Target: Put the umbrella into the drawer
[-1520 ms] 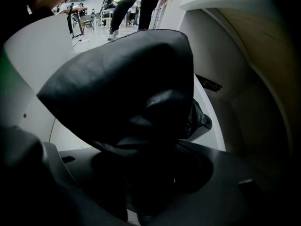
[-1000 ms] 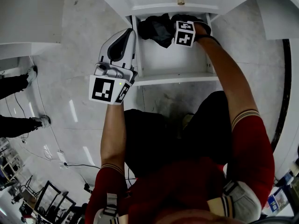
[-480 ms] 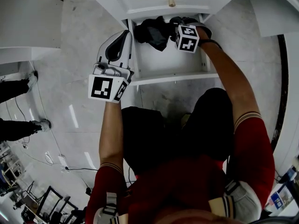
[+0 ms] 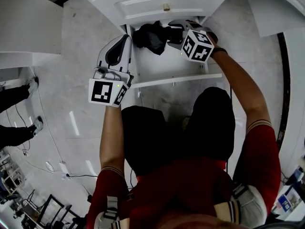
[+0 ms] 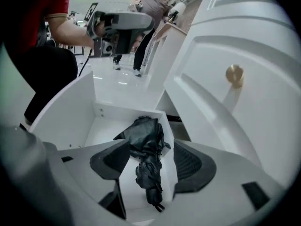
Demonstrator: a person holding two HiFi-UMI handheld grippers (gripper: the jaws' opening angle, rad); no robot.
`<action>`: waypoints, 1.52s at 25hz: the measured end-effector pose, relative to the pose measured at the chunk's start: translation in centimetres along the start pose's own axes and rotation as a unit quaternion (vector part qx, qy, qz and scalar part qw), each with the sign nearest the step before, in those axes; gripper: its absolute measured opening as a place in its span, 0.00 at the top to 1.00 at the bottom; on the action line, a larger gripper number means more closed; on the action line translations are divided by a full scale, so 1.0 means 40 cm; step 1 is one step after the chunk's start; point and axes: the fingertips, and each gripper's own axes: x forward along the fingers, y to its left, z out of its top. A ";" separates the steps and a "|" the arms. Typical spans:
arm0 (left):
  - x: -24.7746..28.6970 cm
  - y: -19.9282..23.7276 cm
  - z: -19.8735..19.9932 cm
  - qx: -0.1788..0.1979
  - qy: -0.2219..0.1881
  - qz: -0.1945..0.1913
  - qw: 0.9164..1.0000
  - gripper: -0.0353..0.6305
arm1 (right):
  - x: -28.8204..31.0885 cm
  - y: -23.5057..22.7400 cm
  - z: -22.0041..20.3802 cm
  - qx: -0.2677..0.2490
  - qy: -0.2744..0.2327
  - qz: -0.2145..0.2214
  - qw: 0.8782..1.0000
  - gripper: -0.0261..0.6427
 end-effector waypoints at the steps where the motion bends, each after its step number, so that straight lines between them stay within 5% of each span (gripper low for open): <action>1: -0.001 -0.003 0.005 0.001 -0.001 0.000 1.000 0.94 | -0.021 -0.005 0.019 0.008 -0.015 -0.005 1.000 0.54; 6: -0.003 -0.010 0.030 0.005 -0.002 0.002 1.000 0.94 | -0.122 -0.042 0.120 0.056 -0.103 -0.040 0.992 0.68; 11: 0.001 -0.026 0.048 0.010 -0.001 -0.003 1.000 0.94 | -0.210 -0.082 0.194 0.117 -0.190 -0.087 0.971 0.87; 16: 0.001 -0.029 0.079 0.006 -0.012 -0.003 1.000 0.94 | -0.273 -0.103 0.250 0.154 -0.244 -0.109 0.951 0.94; 33: -0.019 -0.057 0.291 0.001 -0.006 -0.010 1.000 0.94 | -0.511 -0.123 0.464 0.229 -0.359 -0.100 0.900 0.96; 38: -0.022 -0.072 0.410 0.002 -0.003 -0.016 1.000 0.94 | -0.607 -0.142 0.541 0.238 -0.364 -0.099 0.895 0.96</action>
